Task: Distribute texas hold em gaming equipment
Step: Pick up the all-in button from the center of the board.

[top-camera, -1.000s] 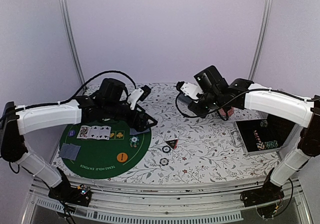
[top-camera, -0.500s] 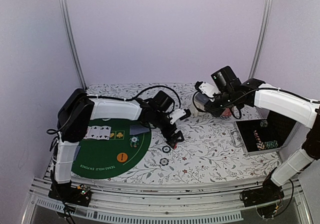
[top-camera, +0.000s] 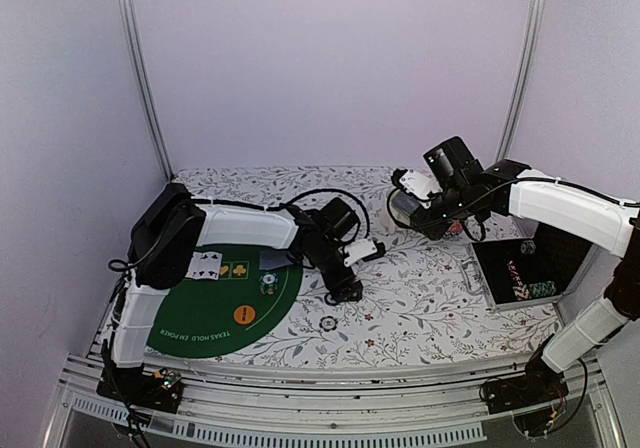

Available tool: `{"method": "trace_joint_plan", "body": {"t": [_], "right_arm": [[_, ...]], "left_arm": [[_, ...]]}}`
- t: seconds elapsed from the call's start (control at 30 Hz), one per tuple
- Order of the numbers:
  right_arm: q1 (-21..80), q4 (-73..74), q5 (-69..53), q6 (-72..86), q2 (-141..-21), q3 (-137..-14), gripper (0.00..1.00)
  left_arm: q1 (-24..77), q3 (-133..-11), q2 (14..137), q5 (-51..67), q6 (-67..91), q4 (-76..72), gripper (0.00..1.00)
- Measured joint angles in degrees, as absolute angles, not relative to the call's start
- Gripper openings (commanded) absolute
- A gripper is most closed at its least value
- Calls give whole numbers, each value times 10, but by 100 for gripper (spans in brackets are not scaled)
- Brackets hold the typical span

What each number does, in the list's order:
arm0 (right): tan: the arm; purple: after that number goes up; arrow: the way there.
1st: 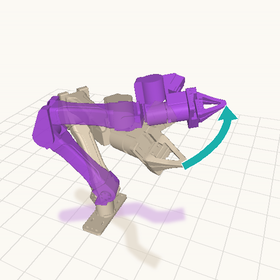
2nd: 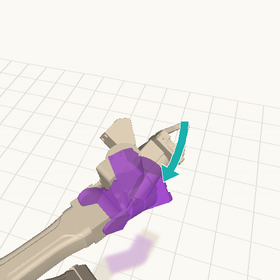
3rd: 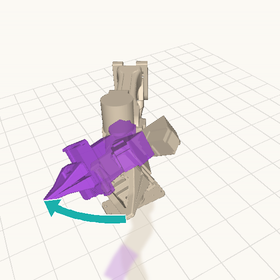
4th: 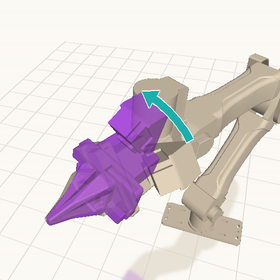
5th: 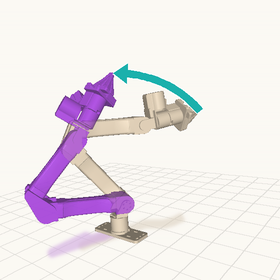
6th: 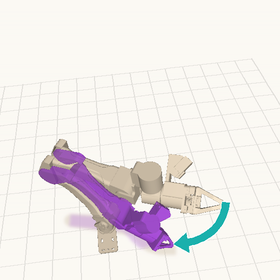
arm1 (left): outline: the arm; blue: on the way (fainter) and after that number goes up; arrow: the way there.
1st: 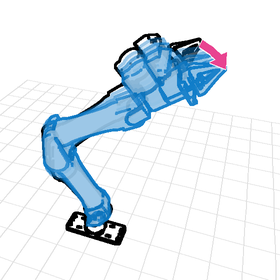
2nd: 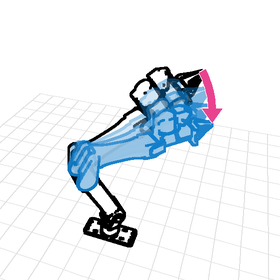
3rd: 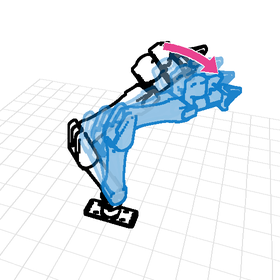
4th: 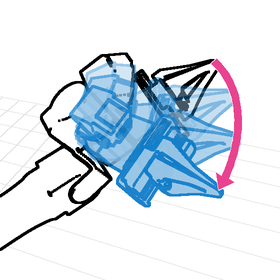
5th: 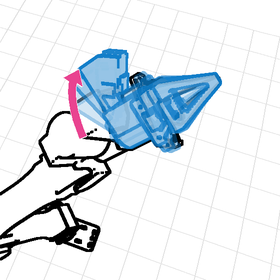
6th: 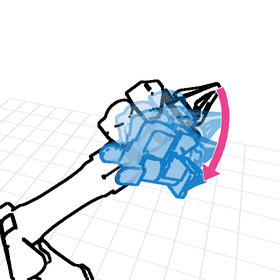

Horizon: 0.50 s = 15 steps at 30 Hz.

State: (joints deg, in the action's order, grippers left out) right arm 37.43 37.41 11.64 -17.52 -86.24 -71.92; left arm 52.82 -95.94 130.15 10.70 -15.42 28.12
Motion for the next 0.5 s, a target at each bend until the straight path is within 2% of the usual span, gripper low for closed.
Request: {"method": "trace_joint_plan", "body": {"t": [0.17, 0.5], "right_arm": [[374, 375, 114, -175, -862, -719, 46], [374, 378, 114, -175, -862, -719, 46]], "left_arm": [[528, -960, 1301, 103, -168, 290, 86], [528, -948, 1288, 117, -179, 313, 88]]}}
